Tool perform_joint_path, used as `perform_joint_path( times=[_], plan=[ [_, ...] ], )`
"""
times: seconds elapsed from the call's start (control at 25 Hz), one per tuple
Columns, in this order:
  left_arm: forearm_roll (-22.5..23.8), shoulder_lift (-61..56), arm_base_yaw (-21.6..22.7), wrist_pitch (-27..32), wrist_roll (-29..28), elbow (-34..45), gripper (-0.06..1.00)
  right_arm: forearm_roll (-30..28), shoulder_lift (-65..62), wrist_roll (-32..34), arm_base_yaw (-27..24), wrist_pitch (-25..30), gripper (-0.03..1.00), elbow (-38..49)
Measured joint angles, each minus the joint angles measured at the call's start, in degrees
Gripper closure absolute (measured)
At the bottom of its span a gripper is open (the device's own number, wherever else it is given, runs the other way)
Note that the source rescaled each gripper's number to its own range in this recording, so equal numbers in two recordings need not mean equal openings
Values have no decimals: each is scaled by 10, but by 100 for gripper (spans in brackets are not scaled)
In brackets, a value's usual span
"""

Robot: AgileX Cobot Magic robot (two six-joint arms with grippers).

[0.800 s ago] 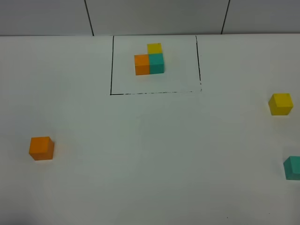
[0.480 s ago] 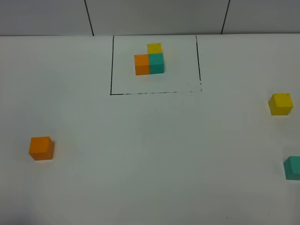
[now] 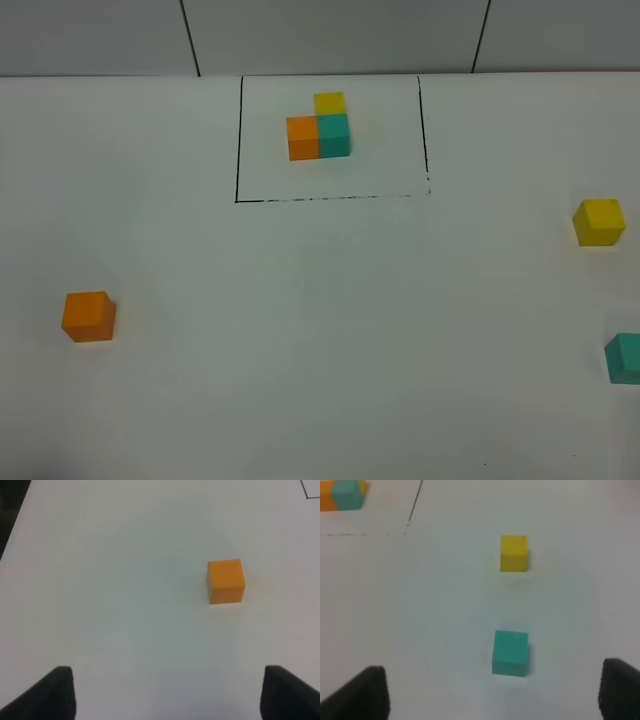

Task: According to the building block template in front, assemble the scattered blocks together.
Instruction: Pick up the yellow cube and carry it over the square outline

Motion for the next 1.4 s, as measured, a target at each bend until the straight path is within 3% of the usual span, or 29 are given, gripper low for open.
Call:
perform_joint_path(
  times=[0.8,1.08,1.4],
  plan=[
    [0,0,0,0,0,0,-6,-1,23,0,0,-11,22,-12],
    [0,0,0,0,0,0,-6,-5,319,-1,0,-80,-1,-104],
    [0,0,0,0,0,0,-6,-12,753,-33,0,-110,-3,-342]
  ],
)
